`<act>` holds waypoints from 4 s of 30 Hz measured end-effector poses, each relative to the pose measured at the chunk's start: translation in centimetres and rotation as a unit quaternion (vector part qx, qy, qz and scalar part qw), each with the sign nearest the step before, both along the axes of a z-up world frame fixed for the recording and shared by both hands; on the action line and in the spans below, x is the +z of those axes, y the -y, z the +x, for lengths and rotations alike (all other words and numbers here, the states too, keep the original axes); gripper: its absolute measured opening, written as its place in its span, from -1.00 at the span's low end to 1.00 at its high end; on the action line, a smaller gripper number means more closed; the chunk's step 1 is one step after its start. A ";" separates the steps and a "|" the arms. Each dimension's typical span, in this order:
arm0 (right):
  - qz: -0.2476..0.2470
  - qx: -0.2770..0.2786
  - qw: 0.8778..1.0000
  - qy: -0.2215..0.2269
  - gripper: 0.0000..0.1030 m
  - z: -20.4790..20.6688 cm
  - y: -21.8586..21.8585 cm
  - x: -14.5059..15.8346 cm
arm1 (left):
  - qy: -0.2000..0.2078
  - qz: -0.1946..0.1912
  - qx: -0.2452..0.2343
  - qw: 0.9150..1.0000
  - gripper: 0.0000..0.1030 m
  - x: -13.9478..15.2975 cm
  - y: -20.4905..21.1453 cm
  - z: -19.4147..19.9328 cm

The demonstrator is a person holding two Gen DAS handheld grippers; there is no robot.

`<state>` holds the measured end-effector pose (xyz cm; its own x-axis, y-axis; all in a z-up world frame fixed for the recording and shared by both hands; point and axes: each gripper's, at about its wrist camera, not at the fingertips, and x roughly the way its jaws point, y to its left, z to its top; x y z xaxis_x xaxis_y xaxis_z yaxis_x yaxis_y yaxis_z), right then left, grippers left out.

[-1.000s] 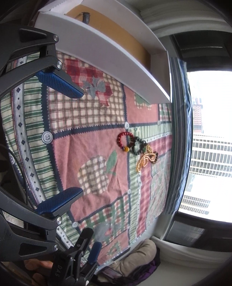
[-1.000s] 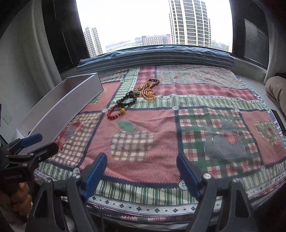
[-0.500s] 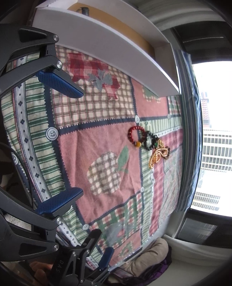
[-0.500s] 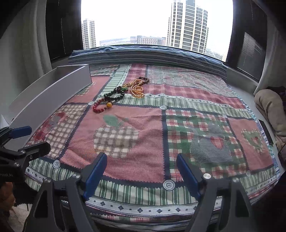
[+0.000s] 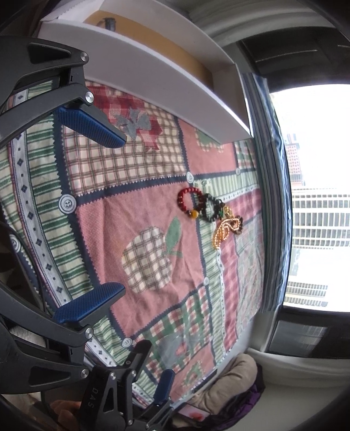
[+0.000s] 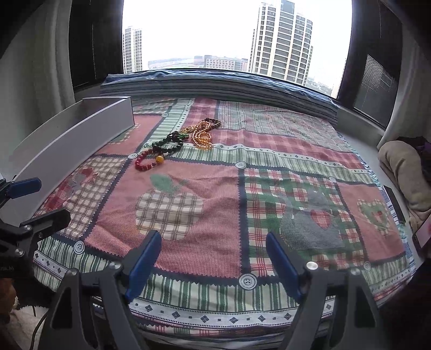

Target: Organize jewelry

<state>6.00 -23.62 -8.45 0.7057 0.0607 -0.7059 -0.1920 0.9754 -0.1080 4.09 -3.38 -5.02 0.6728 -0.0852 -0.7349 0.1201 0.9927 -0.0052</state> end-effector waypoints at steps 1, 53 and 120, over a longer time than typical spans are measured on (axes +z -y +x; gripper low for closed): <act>0.001 0.000 1.000 -0.002 0.58 0.1 0.0 -0.1 | 0.000 0.001 0.000 1.000 0.94 -0.1 0.0 0.0; 0.096 -0.024 0.990 -0.103 0.58 5.2 5.3 -4.2 | -0.107 -0.092 -0.027 0.990 -0.71 -4.8 -2.5 15.9; 0.102 0.311 0.926 -0.185 -0.76 18.2 -42.4 2.0 | -0.078 -0.141 0.320 0.933 -0.68 -0.9 -35.6 4.9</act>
